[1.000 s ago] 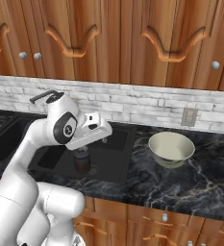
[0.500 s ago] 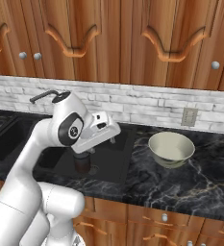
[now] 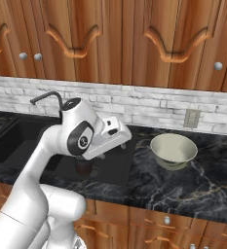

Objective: Place the bowl in the left basin and the jug in the right basin of the sink.

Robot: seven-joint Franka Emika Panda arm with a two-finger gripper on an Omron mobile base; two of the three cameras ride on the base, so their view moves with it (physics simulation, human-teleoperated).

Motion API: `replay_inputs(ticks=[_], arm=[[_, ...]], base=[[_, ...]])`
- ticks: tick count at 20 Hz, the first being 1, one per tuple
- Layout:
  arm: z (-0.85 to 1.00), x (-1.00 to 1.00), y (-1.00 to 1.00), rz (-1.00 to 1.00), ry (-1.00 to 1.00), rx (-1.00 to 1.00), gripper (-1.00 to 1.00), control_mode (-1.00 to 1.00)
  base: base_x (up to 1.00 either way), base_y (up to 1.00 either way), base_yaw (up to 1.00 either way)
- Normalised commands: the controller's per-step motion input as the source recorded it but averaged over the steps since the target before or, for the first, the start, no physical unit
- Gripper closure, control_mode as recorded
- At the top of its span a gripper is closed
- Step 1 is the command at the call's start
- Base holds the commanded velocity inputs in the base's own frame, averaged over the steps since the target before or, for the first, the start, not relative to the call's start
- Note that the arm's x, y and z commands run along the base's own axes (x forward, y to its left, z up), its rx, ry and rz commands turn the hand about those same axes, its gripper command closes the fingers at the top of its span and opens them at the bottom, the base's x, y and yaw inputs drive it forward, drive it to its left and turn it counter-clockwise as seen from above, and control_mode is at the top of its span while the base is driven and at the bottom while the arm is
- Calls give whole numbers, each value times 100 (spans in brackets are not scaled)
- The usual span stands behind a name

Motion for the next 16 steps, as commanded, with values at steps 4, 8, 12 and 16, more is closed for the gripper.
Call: replay_inputs(ticks=[4,8,12,16], arm=[[0,0,-33,0,2,0,-100,-100],[0,10,-28,0,6,0,-100,-100],[-3,15,-22,0,7,0,-100,-100],[-6,13,-26,0,6,0,-100,-100]], base=[[0,0,0],[0,0,0],[0,0,0],[0,0,0]])
